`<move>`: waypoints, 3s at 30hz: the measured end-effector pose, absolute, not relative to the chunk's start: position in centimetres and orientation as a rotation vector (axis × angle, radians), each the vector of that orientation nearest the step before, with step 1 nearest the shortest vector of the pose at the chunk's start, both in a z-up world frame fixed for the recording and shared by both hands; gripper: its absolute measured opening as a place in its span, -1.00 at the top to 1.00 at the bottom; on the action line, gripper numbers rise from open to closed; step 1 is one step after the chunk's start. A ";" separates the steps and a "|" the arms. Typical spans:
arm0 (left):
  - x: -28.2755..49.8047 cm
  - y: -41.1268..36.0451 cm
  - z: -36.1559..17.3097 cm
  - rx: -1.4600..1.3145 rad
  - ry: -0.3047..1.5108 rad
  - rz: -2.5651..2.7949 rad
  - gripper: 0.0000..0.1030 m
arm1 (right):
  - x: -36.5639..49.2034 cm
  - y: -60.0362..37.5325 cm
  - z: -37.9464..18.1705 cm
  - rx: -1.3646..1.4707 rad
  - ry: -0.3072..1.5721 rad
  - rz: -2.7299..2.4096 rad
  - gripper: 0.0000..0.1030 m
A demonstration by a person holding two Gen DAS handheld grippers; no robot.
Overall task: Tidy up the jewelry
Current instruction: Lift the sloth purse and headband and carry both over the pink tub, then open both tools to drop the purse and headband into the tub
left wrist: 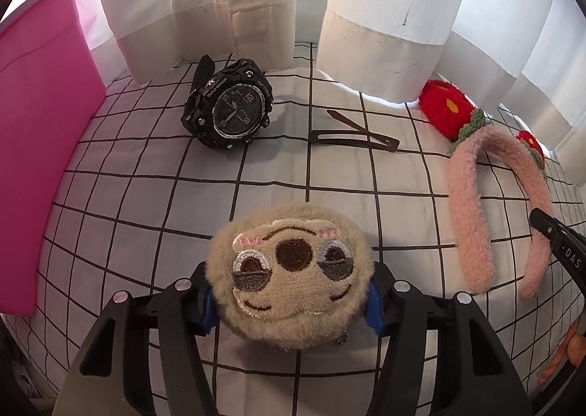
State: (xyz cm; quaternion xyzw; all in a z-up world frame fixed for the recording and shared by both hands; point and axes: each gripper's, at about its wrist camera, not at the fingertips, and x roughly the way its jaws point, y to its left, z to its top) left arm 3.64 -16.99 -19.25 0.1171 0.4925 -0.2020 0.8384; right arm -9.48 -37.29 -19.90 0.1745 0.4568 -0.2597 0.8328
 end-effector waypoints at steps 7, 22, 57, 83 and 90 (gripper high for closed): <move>3.0 -16.4 -18.1 0.247 1.016 -0.434 -0.12 | -10.2 -36.4 -17.7 0.345 0.923 -0.540 0.82; 2.4 -14.1 -13.4 0.219 0.936 -0.468 -0.12 | -11.5 -32.9 -11.9 0.313 0.794 -0.513 0.83; 11.1 10.5 6.5 0.047 0.648 -0.111 -0.13 | 5.6 -9.1 7.1 0.117 0.492 -0.068 0.82; 18.9 20.1 -2.9 -0.031 0.981 0.012 -0.56 | 21.2 3.6 -0.4 -0.048 0.876 0.022 0.13; 18.7 20.1 -3.1 -0.029 0.983 0.016 -0.67 | 20.8 3.2 0.1 -0.028 0.865 0.020 -0.01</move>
